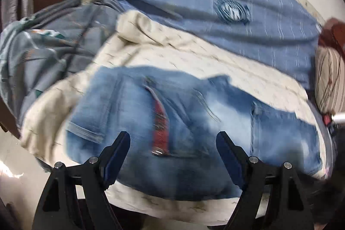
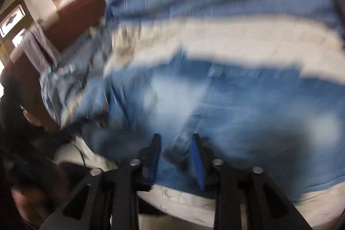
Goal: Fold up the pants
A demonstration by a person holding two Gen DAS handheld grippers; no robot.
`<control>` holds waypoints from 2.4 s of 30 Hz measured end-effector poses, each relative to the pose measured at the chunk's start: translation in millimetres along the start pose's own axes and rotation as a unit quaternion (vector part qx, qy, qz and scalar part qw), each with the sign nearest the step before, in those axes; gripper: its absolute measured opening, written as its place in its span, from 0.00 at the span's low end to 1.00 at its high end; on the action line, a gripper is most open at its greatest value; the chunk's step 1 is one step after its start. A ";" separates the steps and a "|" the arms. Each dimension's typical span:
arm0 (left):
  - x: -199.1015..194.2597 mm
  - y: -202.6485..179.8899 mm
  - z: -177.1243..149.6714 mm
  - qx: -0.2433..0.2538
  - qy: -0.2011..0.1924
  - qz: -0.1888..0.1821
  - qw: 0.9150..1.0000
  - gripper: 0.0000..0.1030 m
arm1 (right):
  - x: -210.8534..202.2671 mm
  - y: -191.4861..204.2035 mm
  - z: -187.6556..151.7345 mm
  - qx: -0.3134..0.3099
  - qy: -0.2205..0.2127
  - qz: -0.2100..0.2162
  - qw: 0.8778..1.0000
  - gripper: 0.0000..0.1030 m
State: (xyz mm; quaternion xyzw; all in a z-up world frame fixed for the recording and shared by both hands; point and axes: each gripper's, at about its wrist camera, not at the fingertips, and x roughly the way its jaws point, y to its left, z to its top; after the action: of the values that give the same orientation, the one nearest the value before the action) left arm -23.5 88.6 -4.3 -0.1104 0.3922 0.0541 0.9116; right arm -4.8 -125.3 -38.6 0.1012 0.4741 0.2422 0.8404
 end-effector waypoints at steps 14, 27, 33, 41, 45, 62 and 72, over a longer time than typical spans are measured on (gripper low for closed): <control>-1.8 -27.9 7.5 0.016 0.019 -0.074 0.997 0.80 | -49.1 -101.9 28.3 0.223 -0.105 0.116 0.962 0.68; 23.3 -80.4 -25.8 0.093 0.045 -0.106 0.989 0.80 | -73.3 -153.7 26.4 0.279 -0.117 0.133 0.944 0.69; 50.4 -96.6 -37.9 0.105 0.069 -0.097 0.987 0.80 | -140.1 -220.5 -62.1 0.375 -0.147 0.039 0.914 0.70; 51.3 -95.2 -42.2 0.100 0.077 -0.091 0.988 0.80 | -151.5 -266.8 -73.4 0.446 -0.145 -0.015 0.883 0.66; 50.3 -91.5 -41.8 0.101 0.074 -0.088 0.988 0.80 | -158.7 -275.8 -83.0 0.465 -0.146 -0.037 0.873 0.60; 38.8 -59.2 -26.3 0.055 0.048 -0.093 0.993 0.80 | -157.8 -148.1 3.3 0.203 -0.145 -0.167 0.954 0.21; 15.6 -11.8 -10.9 0.011 0.016 -0.076 0.997 0.81 | -20.0 6.4 -0.7 0.004 -0.053 -0.083 0.995 0.29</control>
State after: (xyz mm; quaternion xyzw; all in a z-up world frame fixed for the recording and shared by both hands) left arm -18.3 74.7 -21.0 -0.1306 0.3981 -0.0212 0.9077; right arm -16.1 -130.0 -21.5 0.0771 0.4367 0.1639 0.8812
